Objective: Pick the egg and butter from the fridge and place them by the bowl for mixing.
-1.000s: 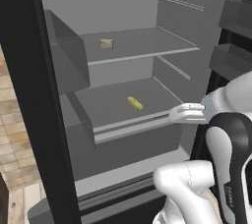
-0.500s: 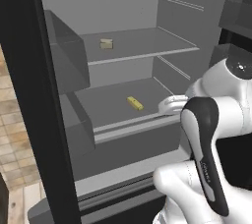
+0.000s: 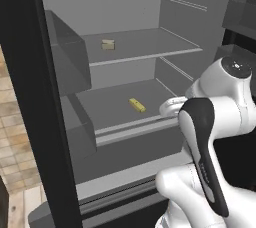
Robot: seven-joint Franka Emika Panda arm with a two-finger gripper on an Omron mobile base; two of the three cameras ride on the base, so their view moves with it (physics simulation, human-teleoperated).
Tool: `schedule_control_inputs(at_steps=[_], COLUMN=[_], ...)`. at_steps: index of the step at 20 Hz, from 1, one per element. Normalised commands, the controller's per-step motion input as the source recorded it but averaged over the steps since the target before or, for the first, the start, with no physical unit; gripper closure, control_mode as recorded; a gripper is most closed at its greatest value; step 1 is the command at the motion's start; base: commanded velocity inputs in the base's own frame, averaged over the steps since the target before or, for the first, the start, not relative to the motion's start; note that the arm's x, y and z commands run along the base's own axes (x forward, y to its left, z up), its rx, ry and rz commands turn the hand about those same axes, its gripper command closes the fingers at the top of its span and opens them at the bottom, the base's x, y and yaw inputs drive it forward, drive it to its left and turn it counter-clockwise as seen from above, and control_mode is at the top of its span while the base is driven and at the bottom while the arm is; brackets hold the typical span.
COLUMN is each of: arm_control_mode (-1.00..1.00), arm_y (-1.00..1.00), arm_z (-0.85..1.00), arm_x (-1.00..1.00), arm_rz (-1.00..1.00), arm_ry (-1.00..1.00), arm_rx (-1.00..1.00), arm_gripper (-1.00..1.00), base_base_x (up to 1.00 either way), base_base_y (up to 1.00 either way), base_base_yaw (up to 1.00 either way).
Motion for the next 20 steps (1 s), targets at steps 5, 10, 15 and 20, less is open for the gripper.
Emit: schedule_control_inputs(at_steps=[5,10,15,20], arm_control_mode=[-1.00,-1.00,-1.00,-1.00], arm_y=[-0.24,-0.15,-0.01,0.00], arm_z=[-0.07,-0.34,-0.34,-0.33], arm_x=[0.27,0.47,0.64,0.87], arm_rz=[0.01,0.03,0.02,0.00], arm_ry=[0.00,0.00,0.00,0.00], arm_rx=[0.00,0.00,-0.01,-0.03], arm_gripper=[-1.00,-1.00,-1.00,-1.00], base_base_x=[0.00,0.00,0.00,0.00], base_base_y=[0.00,0.00,0.00,0.00], base_base_yaw=[0.00,0.00,0.00,0.00])
